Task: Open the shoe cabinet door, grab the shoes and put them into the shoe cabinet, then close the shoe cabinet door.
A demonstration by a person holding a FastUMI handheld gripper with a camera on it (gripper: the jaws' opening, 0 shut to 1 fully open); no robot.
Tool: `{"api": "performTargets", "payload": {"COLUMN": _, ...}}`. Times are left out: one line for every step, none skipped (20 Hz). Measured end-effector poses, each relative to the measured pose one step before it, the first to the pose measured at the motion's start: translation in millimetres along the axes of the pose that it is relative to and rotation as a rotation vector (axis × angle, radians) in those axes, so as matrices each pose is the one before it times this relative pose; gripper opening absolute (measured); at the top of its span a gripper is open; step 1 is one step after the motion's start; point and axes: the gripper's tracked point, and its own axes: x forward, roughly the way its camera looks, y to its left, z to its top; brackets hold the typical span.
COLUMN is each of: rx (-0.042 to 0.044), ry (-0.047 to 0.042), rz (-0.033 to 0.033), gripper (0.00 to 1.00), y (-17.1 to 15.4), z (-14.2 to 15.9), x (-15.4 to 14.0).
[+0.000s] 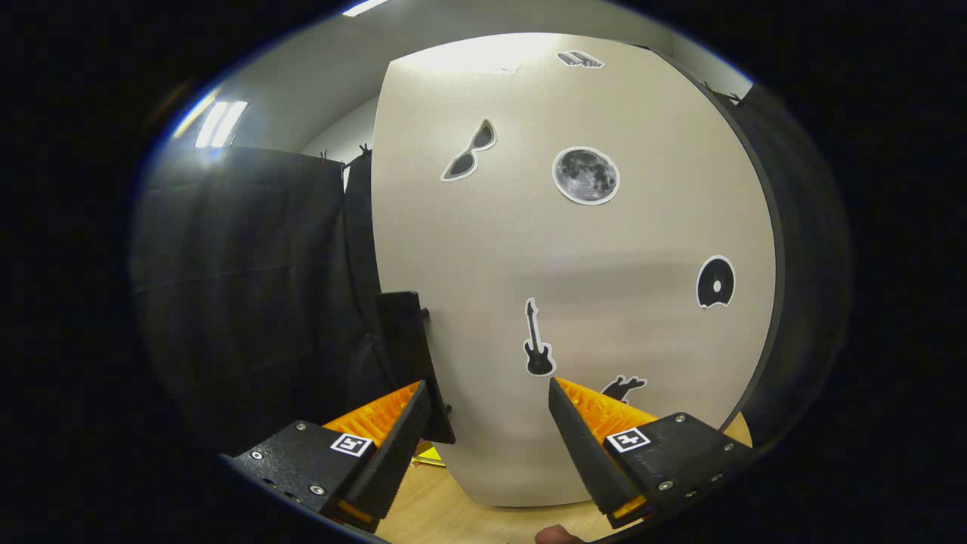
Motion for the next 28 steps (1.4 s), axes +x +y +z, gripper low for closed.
{"api": "performTargets", "payload": {"rx": -0.00438, "ry": -0.00152, "rz": -0.00898, "gripper": 0.97, "y": 0.33, "z": -0.16, "x": 0.56}}
{"api": "performTargets", "payload": {"rx": -0.00708, "ry": -0.00155, "rz": -0.01126, "gripper": 0.98, "y": -0.4, "z": 0.61, "x": 1.59}}
{"api": "performTargets", "payload": {"rx": -0.00348, "ry": -0.00044, "rz": -0.00834, "gripper": 0.98, "y": 0.8, "z": -0.16, "x": -0.45}}
{"api": "performTargets", "payload": {"rx": -0.00305, "ry": 0.00371, "rz": -0.00556, "gripper": 0.98, "y": 1.07, "z": 0.02, "x": 0.29}}
{"api": "performTargets", "payload": {"rx": -0.00157, "ry": 0.00149, "rz": -0.00476, "gripper": 0.97, "y": 0.72, "z": 0.36, "x": -0.85}}
{"api": "performTargets", "payload": {"rx": -0.00037, "ry": -0.00378, "rz": -0.00022, "gripper": 0.97, "y": 1.22, "z": 2.8, "x": 0.97}}
{"api": "performTargets", "payload": {"rx": 0.00285, "ry": -0.01046, "rz": 0.00256, "gripper": 0.97, "y": 1.29, "z": 4.35, "x": -2.51}}
{"api": "performTargets", "payload": {"rx": 0.00207, "ry": -0.01231, "rz": 0.00007, "gripper": 0.97, "y": 0.56, "z": 6.07, "x": -3.13}}
{"api": "performTargets", "payload": {"rx": -0.00127, "ry": -0.0132, "rz": -0.00768, "gripper": 0.97, "y": -1.82, "z": 6.49, "x": -4.34}}
{"api": "performTargets", "payload": {"rx": -0.00254, "ry": -0.01178, "rz": -0.0059, "gripper": 0.97, "y": -1.71, "z": 6.1, "x": -7.27}}
{"api": "performTargets", "payload": {"rx": -0.00073, "ry": -0.01516, "rz": -0.01095, "gripper": 0.97, "y": -2.91, "z": 7.46, "x": -6.95}}
{"api": "performTargets", "payload": {"rx": 0.00003, "ry": -0.01236, "rz": -0.0092, "gripper": 0.97, "y": -3.44, "z": 6.76, "x": -6.91}}
{"api": "performTargets", "payload": {"rx": -0.00032, "ry": -0.01252, "rz": -0.01396, "gripper": 0.97, "y": -4.13, "z": 6.74, "x": -7.41}}
{"api": "performTargets", "payload": {"rx": -0.00257, "ry": -0.01324, "rz": -0.01517, "gripper": 0.97, "y": -5.35, "z": 7.87, "x": -8.77}}
{"api": "performTargets", "payload": {"rx": -0.00276, "ry": -0.0114, "rz": -0.01947, "gripper": 0.97, "y": -6.49, "z": 7.46, "x": -8.66}}
{"api": "performTargets", "payload": {"rx": -0.00191, "ry": -0.01116, "rz": -0.01806, "gripper": 0.97, "y": -5.87, "z": 7.56, "x": -9.21}}
{"api": "performTargets", "payload": {"rx": -0.00313, "ry": -0.01136, "rz": -0.01914, "gripper": 0.97, "y": -6.23, "z": 7.01, "x": -8.93}}
{"api": "performTargets", "payload": {"rx": -0.00561, "ry": -0.01724, "rz": -0.02181, "gripper": 0.97, "y": -7.39, "z": 7.99, "x": -8.18}}
{"api": "performTargets", "payload": {"rx": -0.0106, "ry": -0.01867, "rz": -0.02627, "gripper": 0.97, "y": -8.88, "z": 8.84, "x": -7.24}}
{"api": "performTargets", "payload": {"rx": -0.01466, "ry": -0.01791, "rz": -0.02628, "gripper": 0.97, "y": -8.87, "z": 6.8, "x": -6.92}}
{"api": "performTargets", "payload": {"rx": -0.01568, "ry": -0.0106, "rz": -0.0255, "gripper": 0.97, "y": -9.91, "z": 5.7, "x": -6.34}}
{"api": "performTargets", "payload": {"rx": -0.00838, "ry": -0.00465, "rz": -0.02552, "gripper": 0.97, "y": -8.55, "z": 3.81, "x": -6.67}}
{"api": "performTargets", "payload": {"rx": -0.00341, "ry": -0.00216, "rz": -0.02314, "gripper": 0.97, "y": -6.9, "z": 3.82, "x": -5.92}}
{"api": "performTargets", "payload": {"rx": 0.00393, "ry": -0.00332, "rz": -0.01904, "gripper": 0.97, "y": -7.36, "z": 5.55, "x": -4.77}}
{"api": "performTargets", "payload": {"rx": 0.00594, "ry": -0.00479, "rz": -0.01337, "gripper": 0.97, "y": -6.77, "z": 6.53, "x": -5.64}}
{"api": "performTargets", "payload": {"rx": 0.00316, "ry": -0.00881, "rz": -0.00697, "gripper": 0.97, "y": -4.12, "z": 6.67, "x": -6.39}}
{"api": "performTargets", "payload": {"rx": -0.00544, "ry": -0.01031, "rz": -0.00358, "gripper": 0.97, "y": -3.53, "z": 4.6, "x": -6.35}}
{"api": "performTargets", "payload": {"rx": -0.01299, "ry": -0.00563, "rz": -0.0111, "gripper": 0.97, "y": -4.48, "z": 2.04, "x": -4.61}}
